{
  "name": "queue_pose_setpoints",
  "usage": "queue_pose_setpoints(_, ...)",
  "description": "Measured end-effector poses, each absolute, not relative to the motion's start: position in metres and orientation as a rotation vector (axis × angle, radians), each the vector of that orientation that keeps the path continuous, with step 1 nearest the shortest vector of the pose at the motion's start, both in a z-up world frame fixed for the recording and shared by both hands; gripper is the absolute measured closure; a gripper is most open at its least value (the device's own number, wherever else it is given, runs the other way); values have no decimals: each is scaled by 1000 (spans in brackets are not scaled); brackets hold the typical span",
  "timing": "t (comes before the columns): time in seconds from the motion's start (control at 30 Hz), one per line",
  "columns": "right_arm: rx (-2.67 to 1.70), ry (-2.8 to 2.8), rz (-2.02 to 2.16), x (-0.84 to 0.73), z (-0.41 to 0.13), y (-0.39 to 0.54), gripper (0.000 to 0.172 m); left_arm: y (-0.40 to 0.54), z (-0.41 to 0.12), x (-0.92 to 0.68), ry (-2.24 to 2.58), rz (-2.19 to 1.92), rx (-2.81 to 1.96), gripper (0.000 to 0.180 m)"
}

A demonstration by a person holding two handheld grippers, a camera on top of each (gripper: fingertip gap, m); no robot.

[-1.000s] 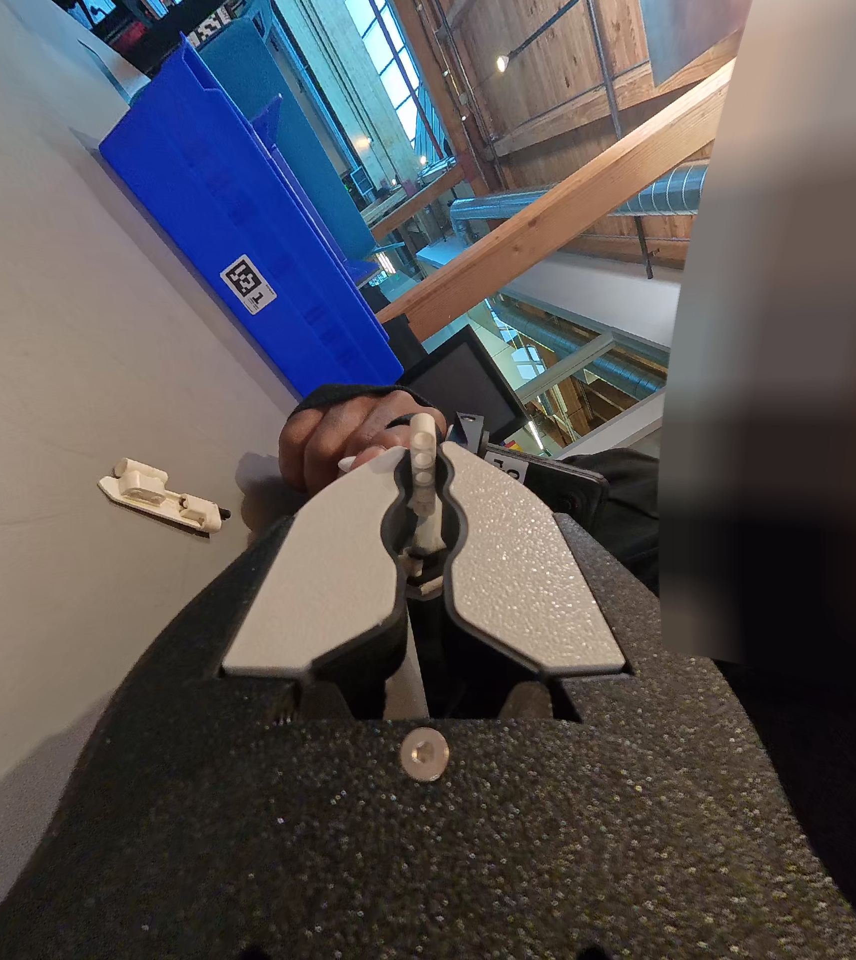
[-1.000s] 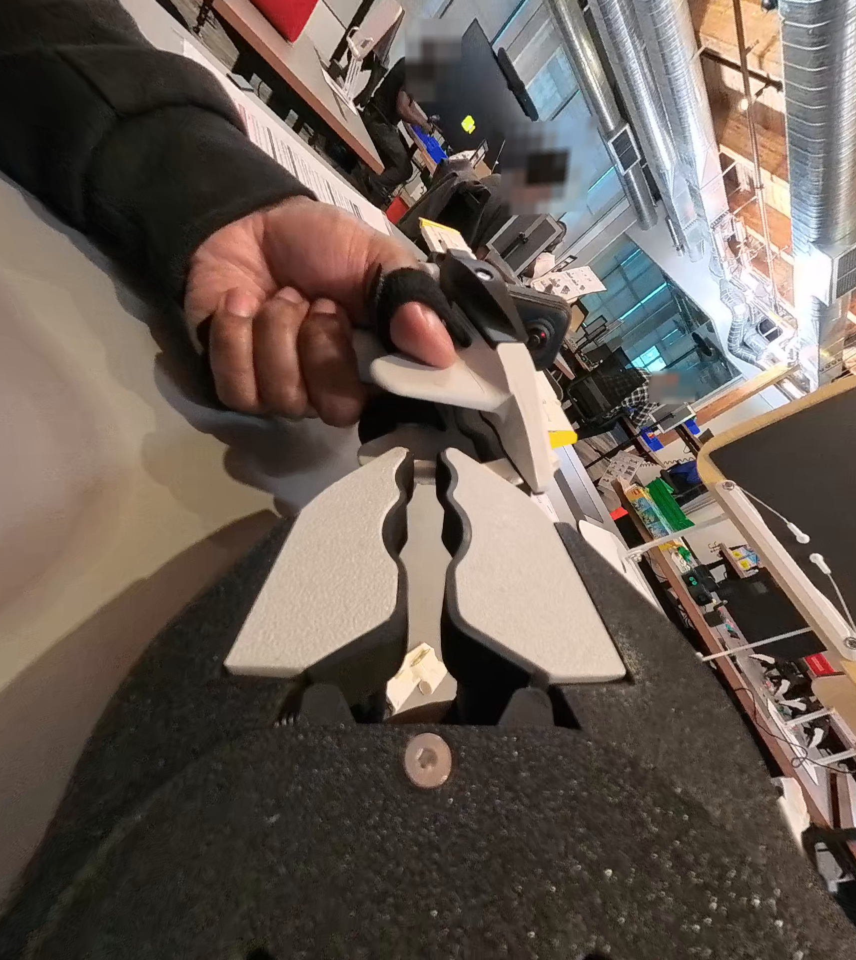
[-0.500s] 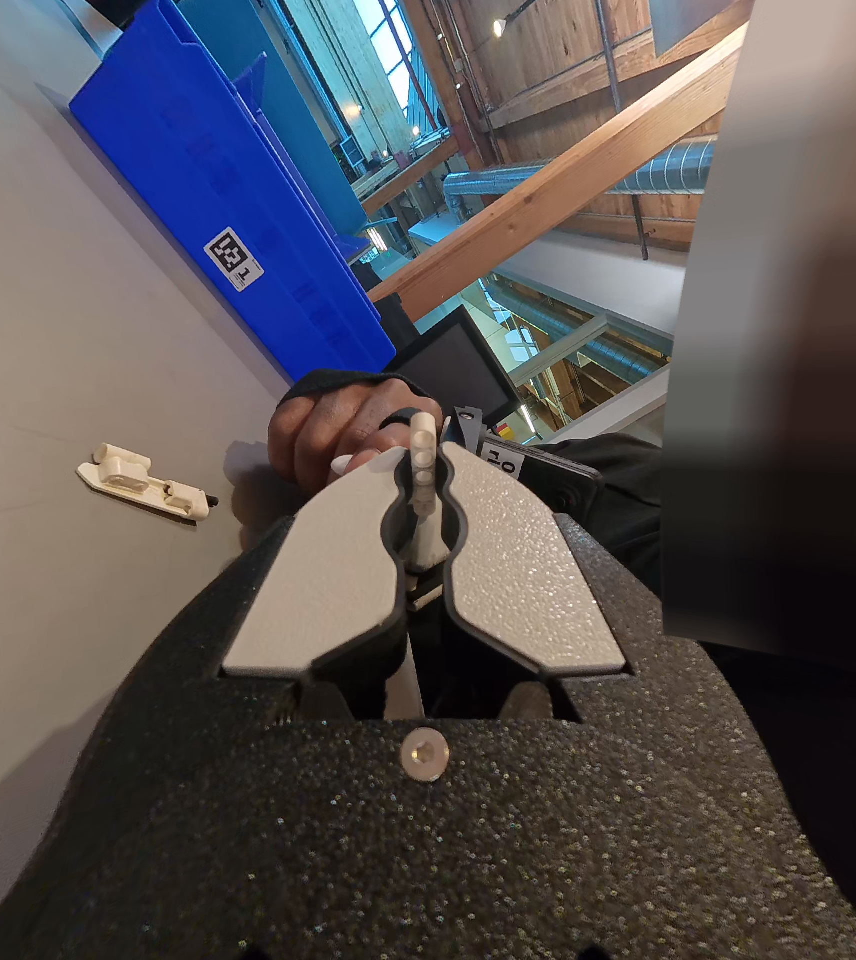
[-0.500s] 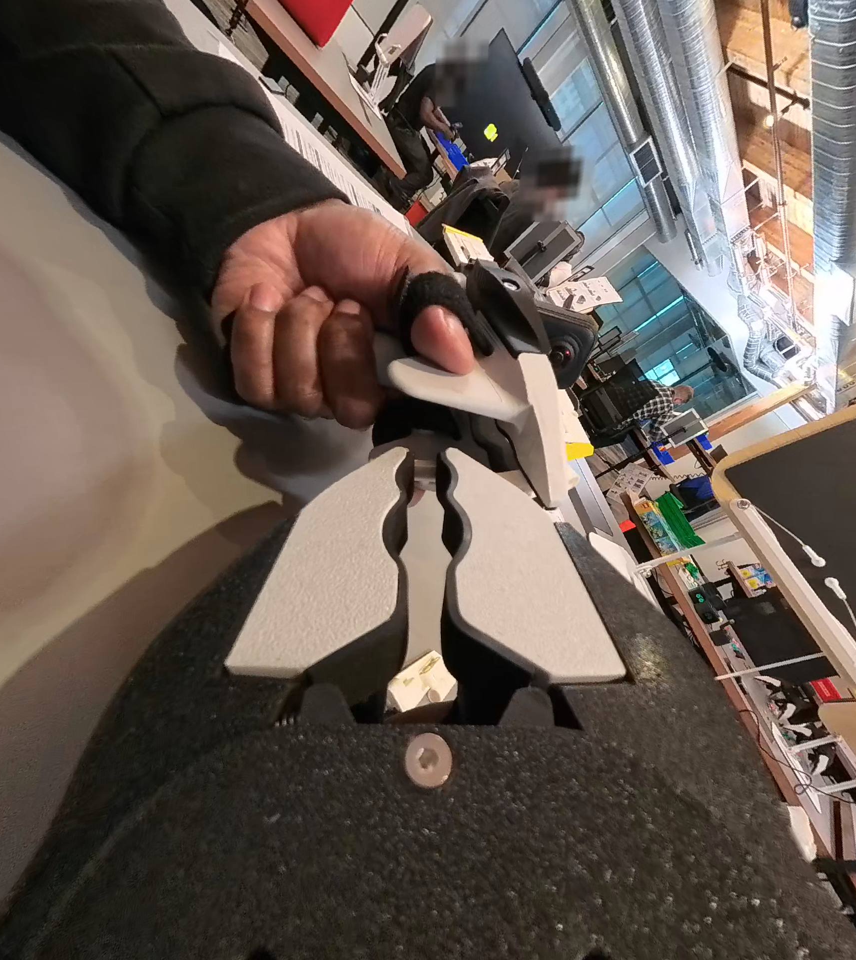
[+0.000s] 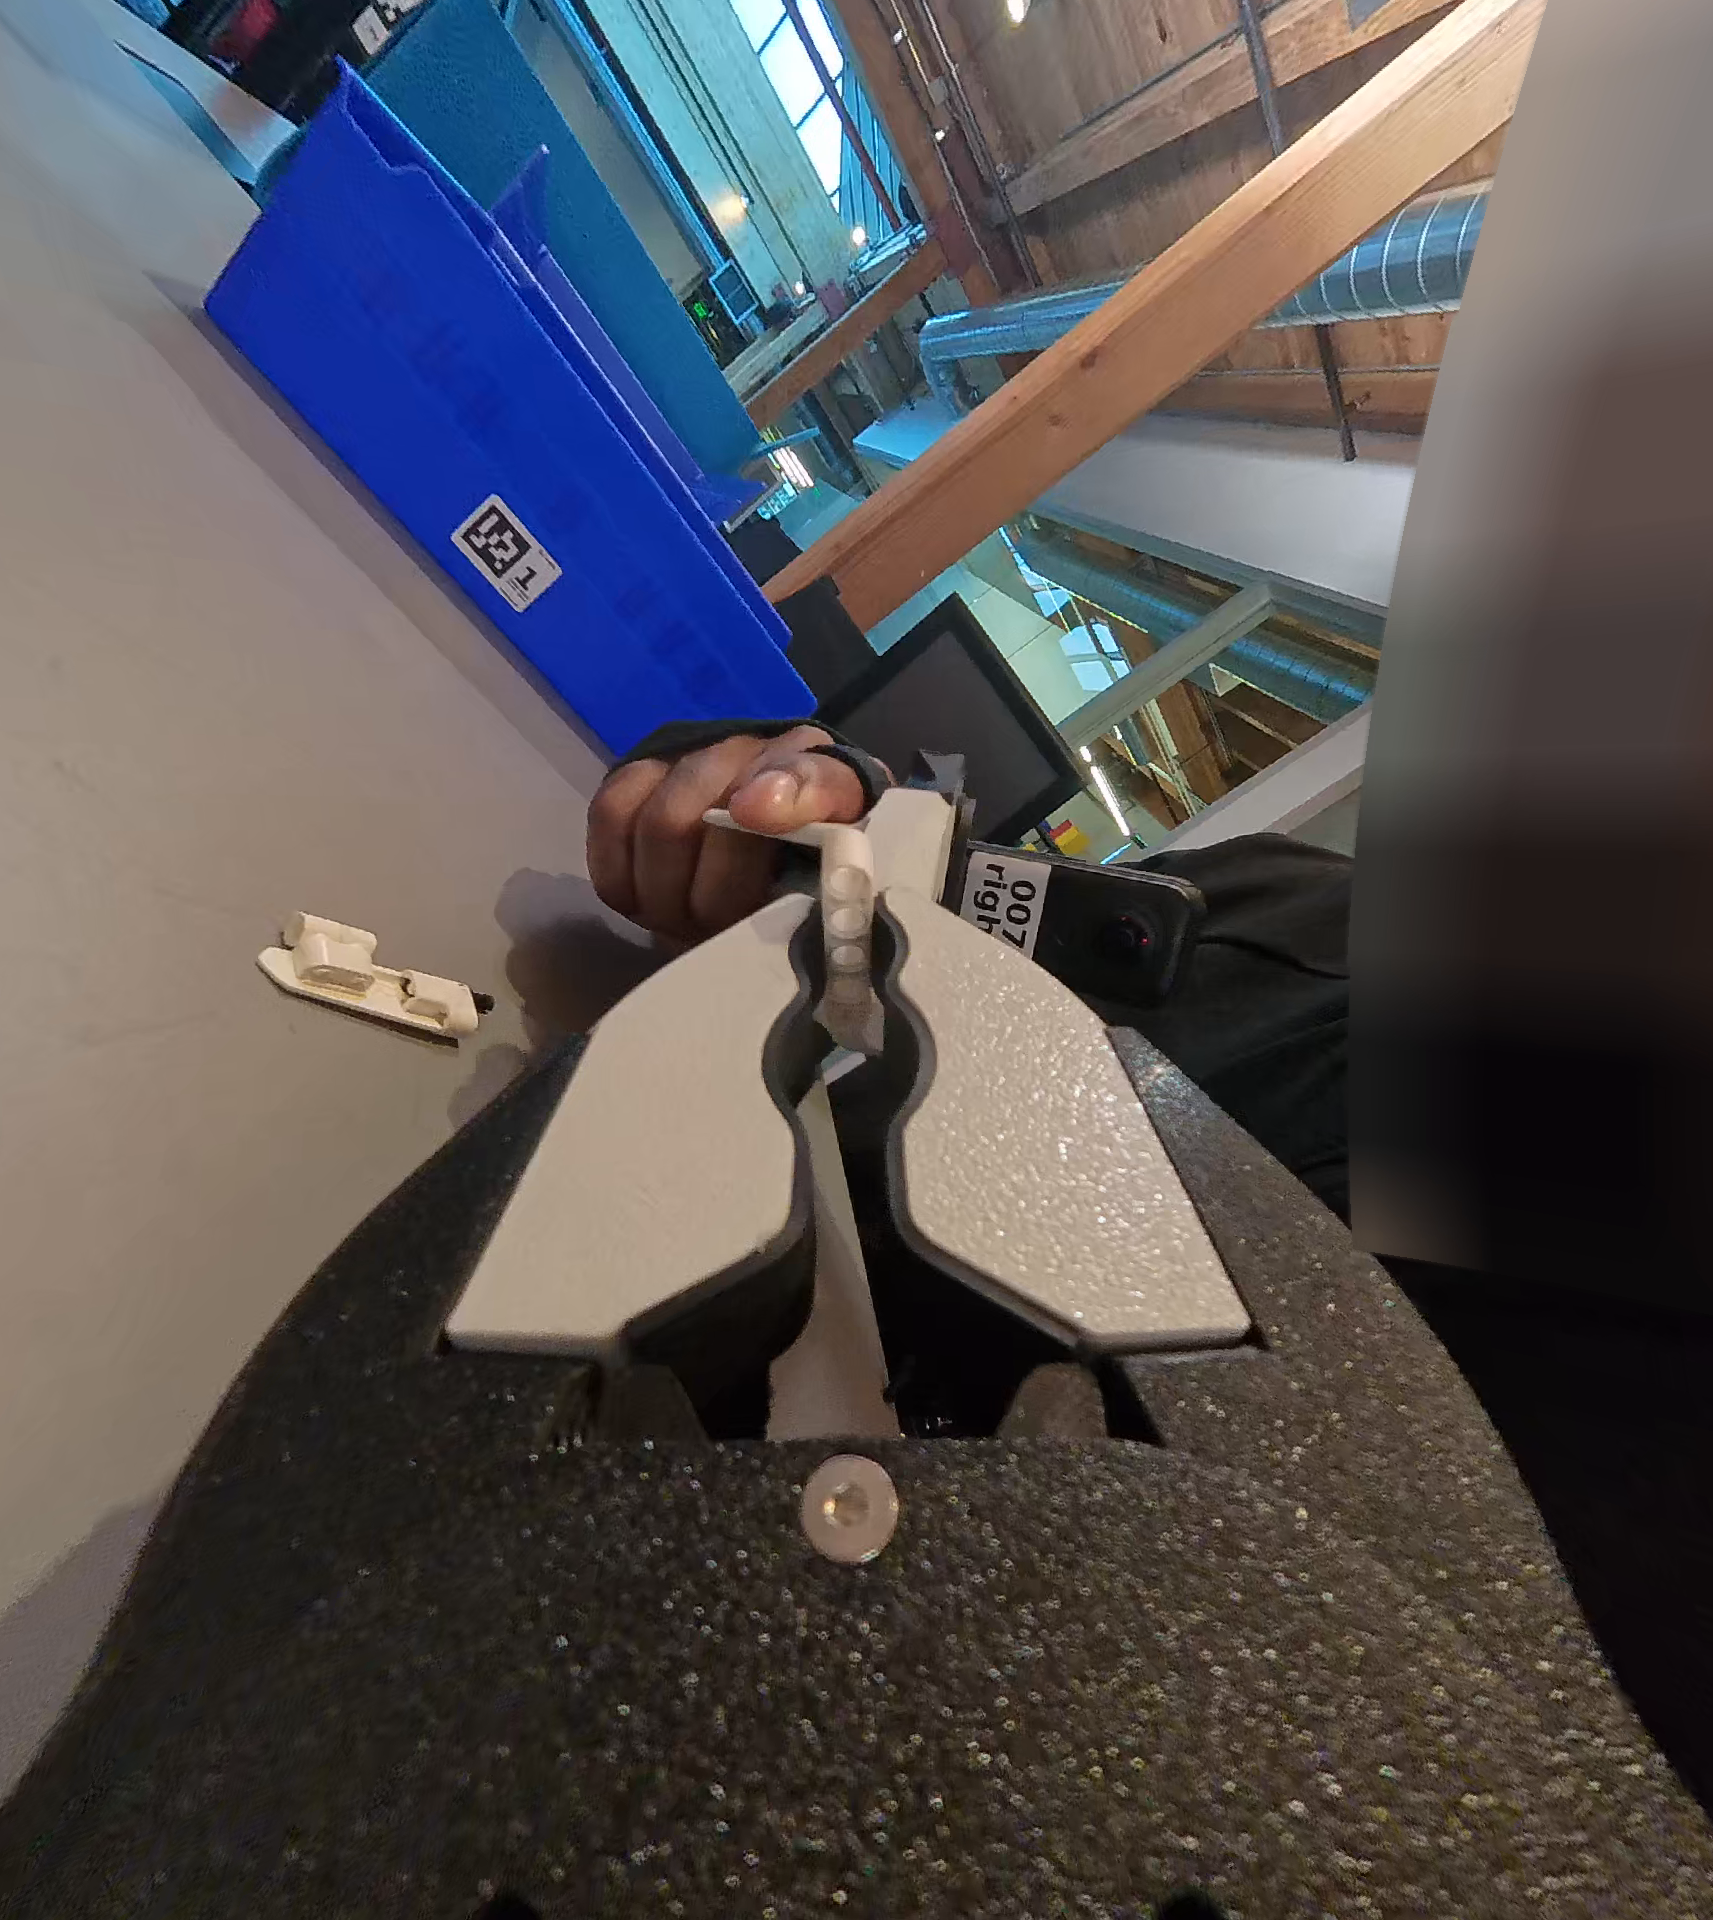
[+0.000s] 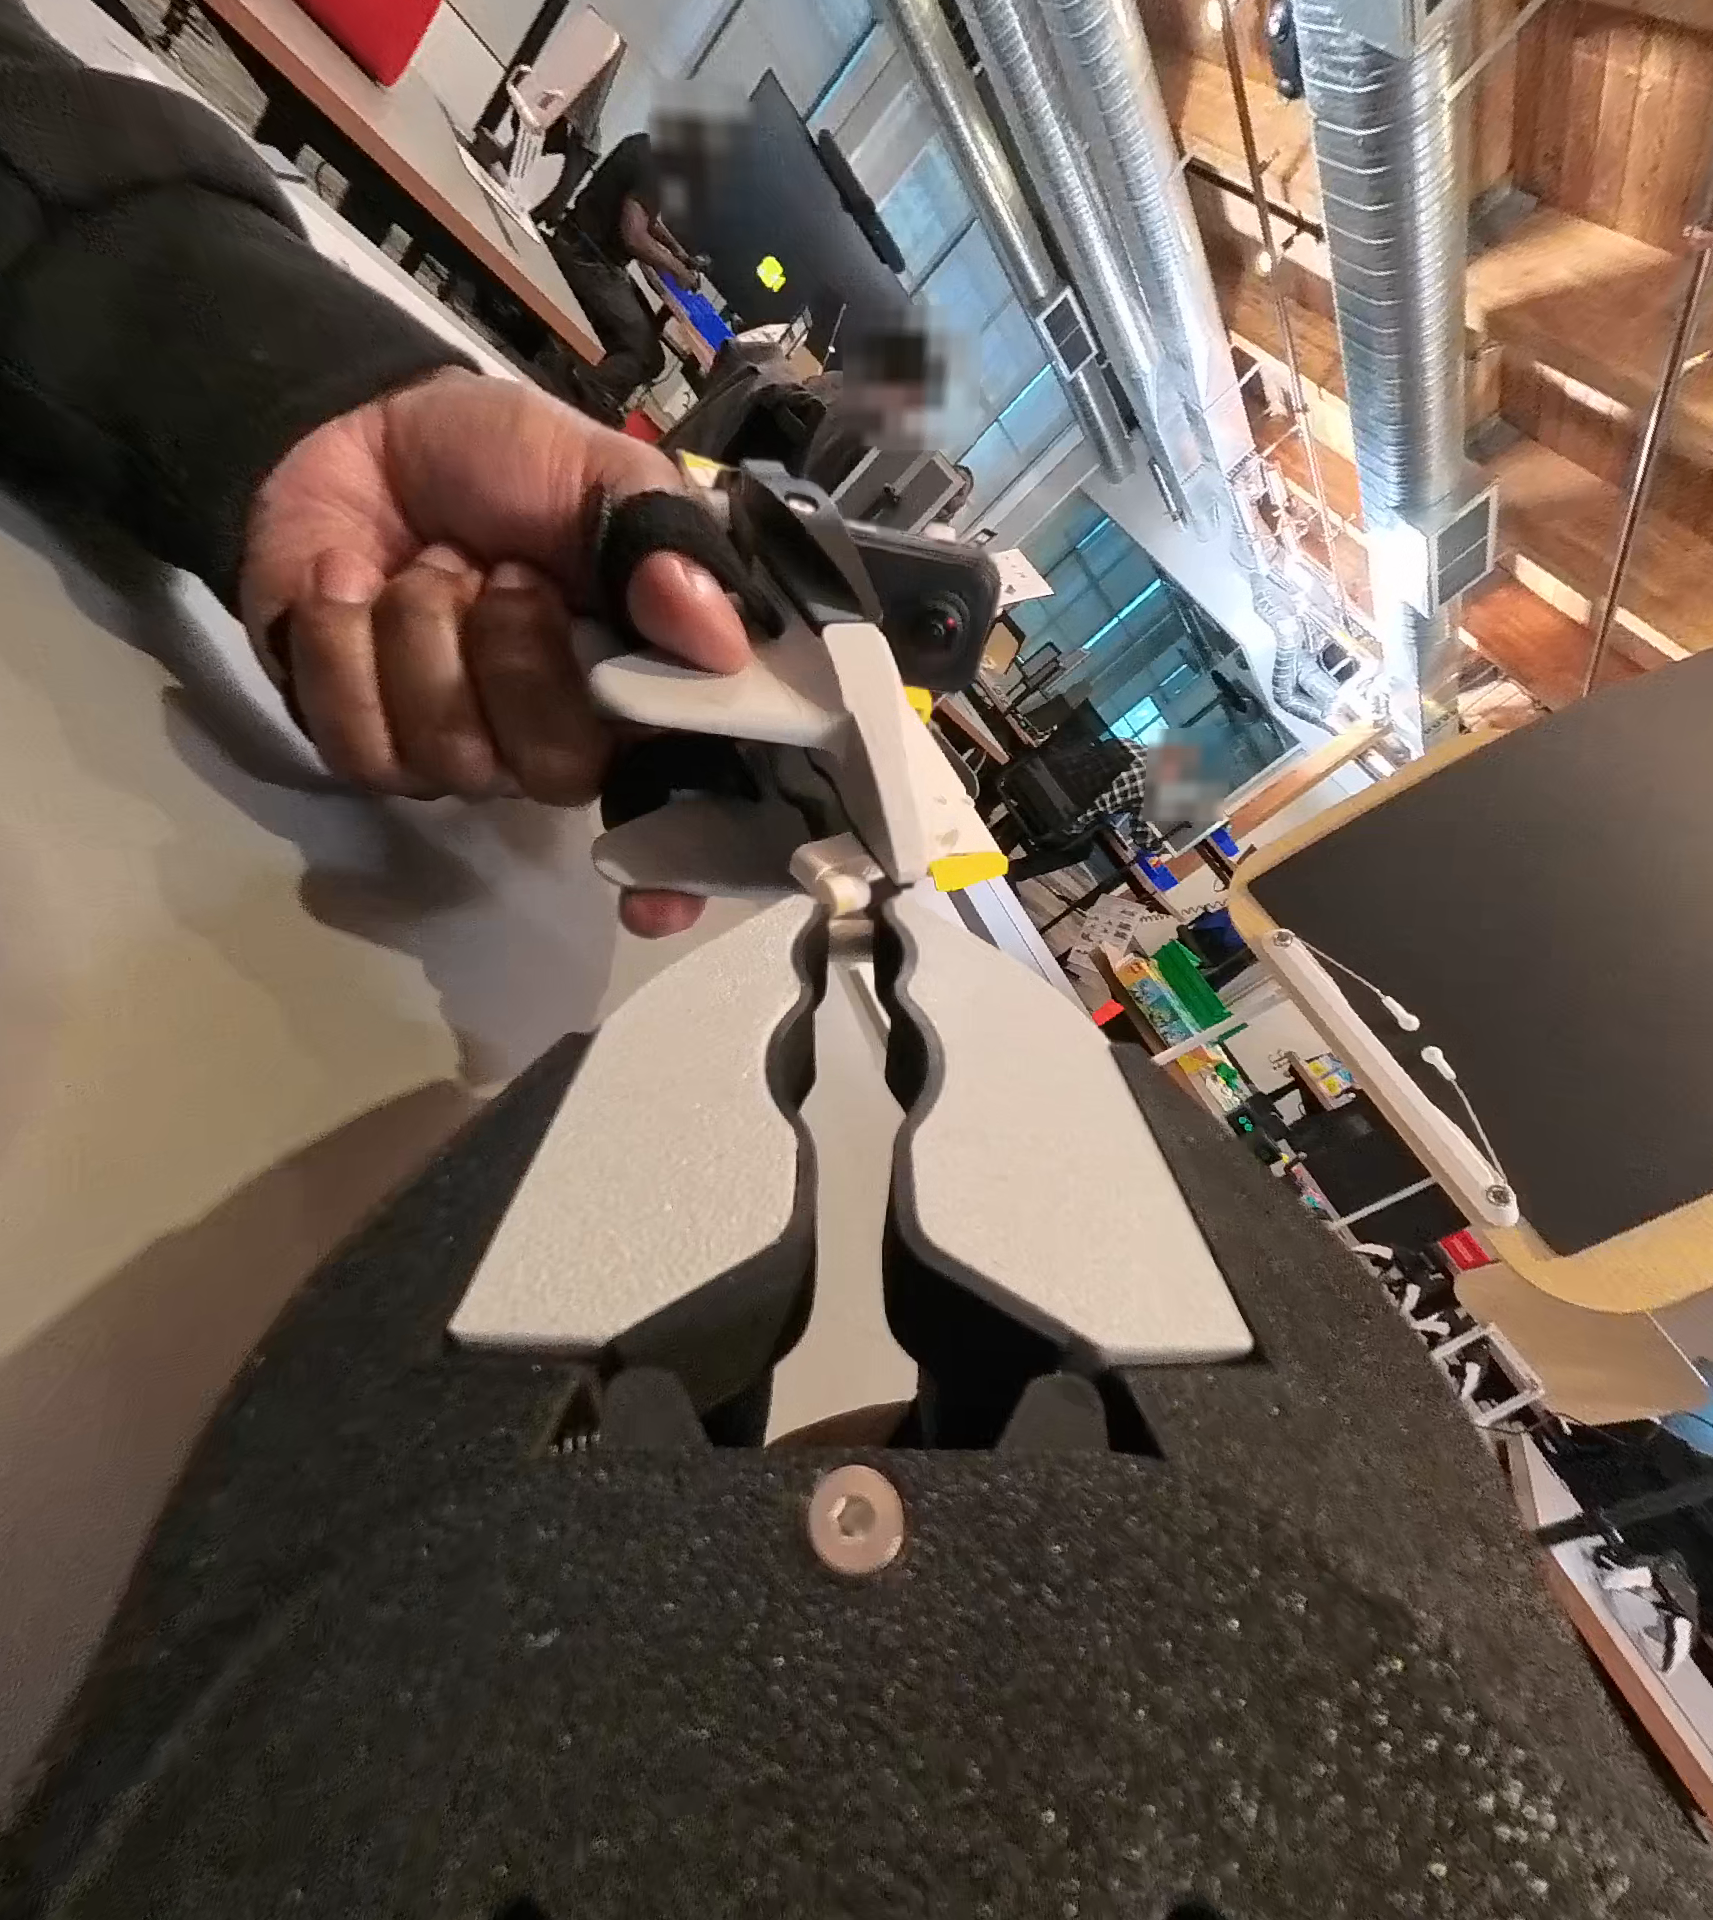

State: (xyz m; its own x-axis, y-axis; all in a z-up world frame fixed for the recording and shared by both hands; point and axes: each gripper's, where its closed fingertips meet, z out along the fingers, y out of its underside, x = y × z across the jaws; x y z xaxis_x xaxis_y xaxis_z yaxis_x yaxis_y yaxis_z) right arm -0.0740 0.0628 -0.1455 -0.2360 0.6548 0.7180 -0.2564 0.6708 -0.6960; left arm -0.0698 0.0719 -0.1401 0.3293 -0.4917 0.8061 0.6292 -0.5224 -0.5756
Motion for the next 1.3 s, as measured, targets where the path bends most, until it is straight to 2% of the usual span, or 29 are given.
queue_pose_setpoints(0.57, -396, -1579, 836, -79, -147, 67, 164, 82, -142, -73, -250, -1411, -1517, 173)
queue_pose_setpoints(1.3, -416, -1577, 925, -77, -142, 66, 164, 77, -141, -75, -145, -1285, -1561, 173)
